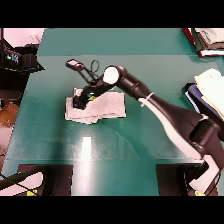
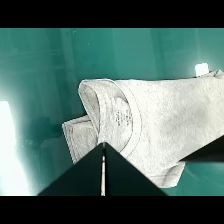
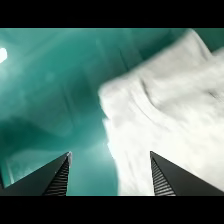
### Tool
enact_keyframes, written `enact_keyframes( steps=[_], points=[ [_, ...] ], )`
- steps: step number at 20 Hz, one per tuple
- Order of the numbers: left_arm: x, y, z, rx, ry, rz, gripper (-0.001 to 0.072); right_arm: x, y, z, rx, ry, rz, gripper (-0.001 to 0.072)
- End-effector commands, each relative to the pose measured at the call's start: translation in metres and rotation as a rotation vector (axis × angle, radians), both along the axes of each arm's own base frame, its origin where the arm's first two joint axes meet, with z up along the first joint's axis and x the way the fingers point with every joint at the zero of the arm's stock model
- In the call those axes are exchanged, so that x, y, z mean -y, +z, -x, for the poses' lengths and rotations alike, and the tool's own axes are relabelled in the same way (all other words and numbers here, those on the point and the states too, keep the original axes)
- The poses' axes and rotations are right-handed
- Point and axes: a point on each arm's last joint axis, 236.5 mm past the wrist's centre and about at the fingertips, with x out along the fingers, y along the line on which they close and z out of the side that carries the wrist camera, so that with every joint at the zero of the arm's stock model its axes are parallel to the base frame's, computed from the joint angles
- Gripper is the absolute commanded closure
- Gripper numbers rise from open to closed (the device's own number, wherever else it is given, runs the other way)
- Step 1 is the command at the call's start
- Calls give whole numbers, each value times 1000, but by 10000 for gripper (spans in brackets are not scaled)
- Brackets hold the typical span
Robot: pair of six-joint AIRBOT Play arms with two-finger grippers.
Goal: Fold the shirts.
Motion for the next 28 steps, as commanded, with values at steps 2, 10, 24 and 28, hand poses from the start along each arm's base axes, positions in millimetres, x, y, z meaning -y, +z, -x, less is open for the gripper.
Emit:
enact_keyframes(
  steps=[2, 10, 24, 28],
  points=[
    [0, -7, 1, -21, 0, 3, 685, 107, -25, -20, -106, -162, 128, 164],
    [10, -27, 8, -75, -10, 54, 685, 246, -81, -45, -472, -588, 48, 49],
    [13, -26, 9, -78, -16, 66, 685, 98, -121, -38, -609, -433, -142, 468],
    [13, -27, 10, -85, -19, 67, 685, 90, -92, -55, -457, -368, -179, 697]
  ],
)
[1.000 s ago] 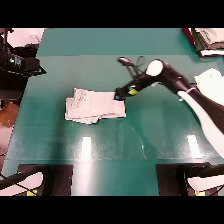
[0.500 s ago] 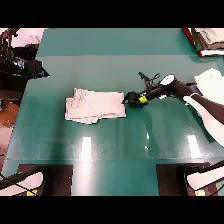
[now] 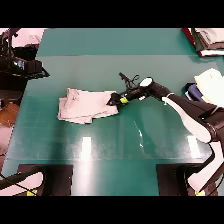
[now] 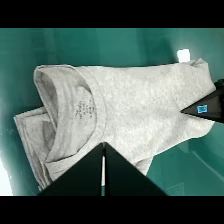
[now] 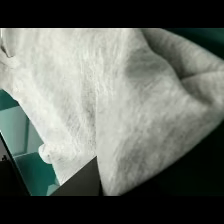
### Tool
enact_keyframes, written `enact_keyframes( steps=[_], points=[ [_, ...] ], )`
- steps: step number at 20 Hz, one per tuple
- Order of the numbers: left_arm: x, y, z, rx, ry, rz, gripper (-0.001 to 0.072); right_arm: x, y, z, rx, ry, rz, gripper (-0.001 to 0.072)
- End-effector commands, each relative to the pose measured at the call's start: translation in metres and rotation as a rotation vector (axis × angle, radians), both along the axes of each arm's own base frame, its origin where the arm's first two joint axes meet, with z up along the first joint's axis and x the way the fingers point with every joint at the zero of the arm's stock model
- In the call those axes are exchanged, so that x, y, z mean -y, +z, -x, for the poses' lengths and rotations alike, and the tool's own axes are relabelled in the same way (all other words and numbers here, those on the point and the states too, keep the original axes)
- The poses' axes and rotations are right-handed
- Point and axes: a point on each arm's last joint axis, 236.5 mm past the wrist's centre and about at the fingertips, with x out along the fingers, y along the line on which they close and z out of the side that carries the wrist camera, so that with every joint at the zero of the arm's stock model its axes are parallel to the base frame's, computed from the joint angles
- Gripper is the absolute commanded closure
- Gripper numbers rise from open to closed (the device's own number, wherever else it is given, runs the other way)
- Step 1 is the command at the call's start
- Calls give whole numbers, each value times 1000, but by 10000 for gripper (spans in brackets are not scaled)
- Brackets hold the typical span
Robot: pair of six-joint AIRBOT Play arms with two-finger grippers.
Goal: Fold the shirts.
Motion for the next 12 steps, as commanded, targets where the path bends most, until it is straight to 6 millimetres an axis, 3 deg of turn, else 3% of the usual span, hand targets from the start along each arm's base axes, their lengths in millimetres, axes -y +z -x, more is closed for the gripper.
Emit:
enact_keyframes(
  steps=[1, 2, 4, 8, 12],
  points=[
    [1, -2, 3, -15, -8, 1, 685, -1, 28, -19, 135, 18, -6, 697],
    [2, -3, 5, -24, -13, 1, 685, 14, 40, -30, 173, 1, 10, 697],
    [8, -3, 7, -26, -29, 1, 686, 62, 70, -60, 245, -84, 57, 697],
    [48, 1, 7, 10, -104, 5, 685, 200, 134, -107, 384, -310, 148, 697],
    [106, 10, 11, 77, -215, 15, 685, 346, 183, -127, 503, -586, 231, 698]
  ],
)
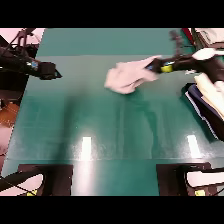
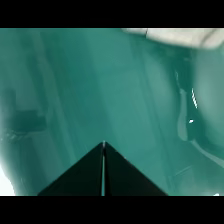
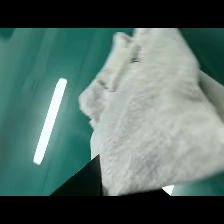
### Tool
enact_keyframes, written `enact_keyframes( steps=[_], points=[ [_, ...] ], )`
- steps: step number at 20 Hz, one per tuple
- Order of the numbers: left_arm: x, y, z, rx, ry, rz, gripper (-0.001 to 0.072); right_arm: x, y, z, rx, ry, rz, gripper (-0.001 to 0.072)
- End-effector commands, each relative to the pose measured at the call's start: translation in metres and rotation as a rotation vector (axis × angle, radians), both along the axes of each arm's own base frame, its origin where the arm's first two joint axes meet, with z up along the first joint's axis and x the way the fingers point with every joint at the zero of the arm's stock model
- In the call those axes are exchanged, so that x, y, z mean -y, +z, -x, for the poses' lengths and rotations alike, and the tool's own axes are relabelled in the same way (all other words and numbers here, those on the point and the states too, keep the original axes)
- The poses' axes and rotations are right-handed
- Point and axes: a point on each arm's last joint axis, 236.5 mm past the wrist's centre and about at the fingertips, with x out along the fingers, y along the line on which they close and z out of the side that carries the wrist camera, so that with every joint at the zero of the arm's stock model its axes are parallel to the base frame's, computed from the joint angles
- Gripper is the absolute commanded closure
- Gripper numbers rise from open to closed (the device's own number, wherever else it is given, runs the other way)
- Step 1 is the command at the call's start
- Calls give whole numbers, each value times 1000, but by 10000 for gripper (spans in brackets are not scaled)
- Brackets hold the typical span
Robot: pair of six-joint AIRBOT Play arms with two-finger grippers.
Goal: Fold the shirts.
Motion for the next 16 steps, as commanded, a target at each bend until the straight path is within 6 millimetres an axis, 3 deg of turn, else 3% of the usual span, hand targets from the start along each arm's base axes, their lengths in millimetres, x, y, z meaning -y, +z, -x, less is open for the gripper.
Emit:
enact_keyframes(
  steps=[1, 3, 5, 8, 11, 16],
  points=[
    [46, 6, 6, 46, -87, 12, 685, 127, 39, -7, 118, -229, 83, 698],
    [66, 6, 16, 46, -137, 14, 685, 184, 46, -7, 156, -338, 115, 699],
    [82, 6, 24, 45, -180, 14, 685, 229, 47, -4, 179, -416, 145, 699],
    [97, 6, 33, 44, -218, 16, 685, 277, 51, 0, 218, -513, 190, 699],
    [101, 6, 35, 31, -209, 24, 685, 301, 67, 0, 250, -538, 213, 699],
    [101, 6, 35, 30, -208, 24, 685, 301, 135, 0, 353, -458, 261, 698]
  ],
)
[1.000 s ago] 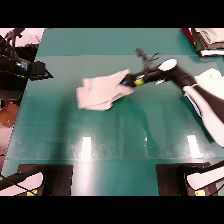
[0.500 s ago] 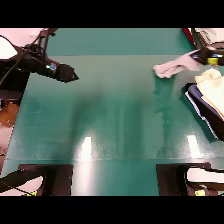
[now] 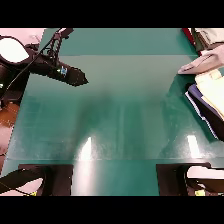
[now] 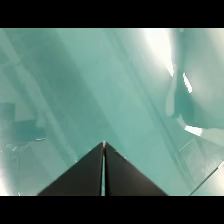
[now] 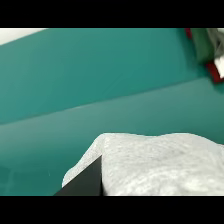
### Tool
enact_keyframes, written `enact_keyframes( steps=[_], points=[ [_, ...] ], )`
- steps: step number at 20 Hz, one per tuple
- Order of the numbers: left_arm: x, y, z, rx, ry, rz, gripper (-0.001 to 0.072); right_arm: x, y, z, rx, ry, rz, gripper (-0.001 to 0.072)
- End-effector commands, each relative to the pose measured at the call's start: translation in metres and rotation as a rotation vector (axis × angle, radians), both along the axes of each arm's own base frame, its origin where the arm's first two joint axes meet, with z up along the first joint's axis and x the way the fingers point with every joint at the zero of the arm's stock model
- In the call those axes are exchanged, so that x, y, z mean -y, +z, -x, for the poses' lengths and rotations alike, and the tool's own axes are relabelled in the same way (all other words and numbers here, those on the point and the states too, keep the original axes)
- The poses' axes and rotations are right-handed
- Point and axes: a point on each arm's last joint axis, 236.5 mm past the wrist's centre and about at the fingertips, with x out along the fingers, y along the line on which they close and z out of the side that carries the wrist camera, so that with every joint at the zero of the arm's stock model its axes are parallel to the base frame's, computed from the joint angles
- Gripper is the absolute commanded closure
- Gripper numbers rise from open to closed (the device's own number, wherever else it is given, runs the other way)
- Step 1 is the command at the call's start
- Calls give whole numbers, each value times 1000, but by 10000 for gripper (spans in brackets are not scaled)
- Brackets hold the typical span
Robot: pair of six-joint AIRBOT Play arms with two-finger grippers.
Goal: Fold the shirts.
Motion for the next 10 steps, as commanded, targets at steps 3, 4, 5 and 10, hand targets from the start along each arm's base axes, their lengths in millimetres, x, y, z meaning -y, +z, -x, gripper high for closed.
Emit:
enact_keyframes(
  steps=[3, 4, 5, 10],
  points=[
    [1, 0, 1, -3, 0, 1, 685, 5, 66, 15, 66, 40, 71, 698],
    [1, 0, 1, -3, 0, 1, 685, 7, 74, 20, 70, 32, 65, 698],
    [1, -1, 1, -3, 0, 0, 685, 10, 78, 25, 71, 18, 58, 698],
    [1, -1, 1, -1, -3, -2, 685, 30, 64, 65, 10, -58, 14, 697]
  ],
)
